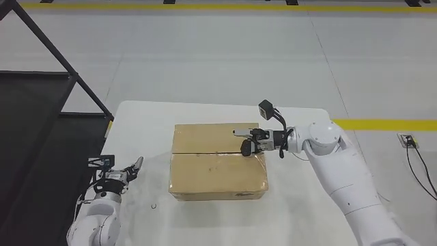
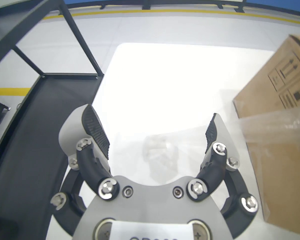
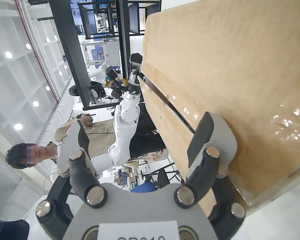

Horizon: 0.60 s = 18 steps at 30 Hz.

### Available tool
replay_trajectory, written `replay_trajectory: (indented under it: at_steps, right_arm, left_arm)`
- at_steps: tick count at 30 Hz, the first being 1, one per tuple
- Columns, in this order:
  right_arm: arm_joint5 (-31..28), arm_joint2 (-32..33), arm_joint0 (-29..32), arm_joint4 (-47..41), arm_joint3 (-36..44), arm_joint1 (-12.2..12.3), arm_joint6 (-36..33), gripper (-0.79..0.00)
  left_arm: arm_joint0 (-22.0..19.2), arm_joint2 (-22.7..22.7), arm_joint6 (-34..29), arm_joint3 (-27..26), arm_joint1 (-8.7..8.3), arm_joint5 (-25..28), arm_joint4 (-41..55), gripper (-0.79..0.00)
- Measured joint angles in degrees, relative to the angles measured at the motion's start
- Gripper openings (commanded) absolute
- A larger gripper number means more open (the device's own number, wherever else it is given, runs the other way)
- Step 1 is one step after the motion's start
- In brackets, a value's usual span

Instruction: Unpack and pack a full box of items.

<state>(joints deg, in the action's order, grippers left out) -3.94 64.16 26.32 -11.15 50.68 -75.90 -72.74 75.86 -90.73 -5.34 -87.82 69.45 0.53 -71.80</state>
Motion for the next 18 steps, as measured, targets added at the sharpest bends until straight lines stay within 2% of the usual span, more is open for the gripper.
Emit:
replay_trajectory:
  at_steps: [5, 7, 14, 18]
  right_arm:
    - [0.03, 0.0, 0.01, 0.0, -0.01, 0.0, -0.04, 0.0]
    - [0.0, -0.02, 0.13, 0.0, 0.15, -0.01, 0.08, 0.0]
    - [1.36, -0.96, 1.96, 0.62, 4.03, 0.16, 2.07, 0.0]
    - [1.68, -1.62, 1.7, 0.69, 3.97, 0.15, 1.93, 0.0]
  left_arm:
    - [0.0, 0.16, 0.23, 0.04, 0.01, -1.89, -0.22, 0.0]
    - [0.58, 1.43, 1.58, 0.59, -0.05, -2.14, -3.42, 0.0]
    - [2.85, 1.4, 5.79, 2.62, -0.69, 4.33, -10.52, 0.0]
    - [0.19, 2.46, 6.01, 6.38, -0.61, 4.32, -12.27, 0.0]
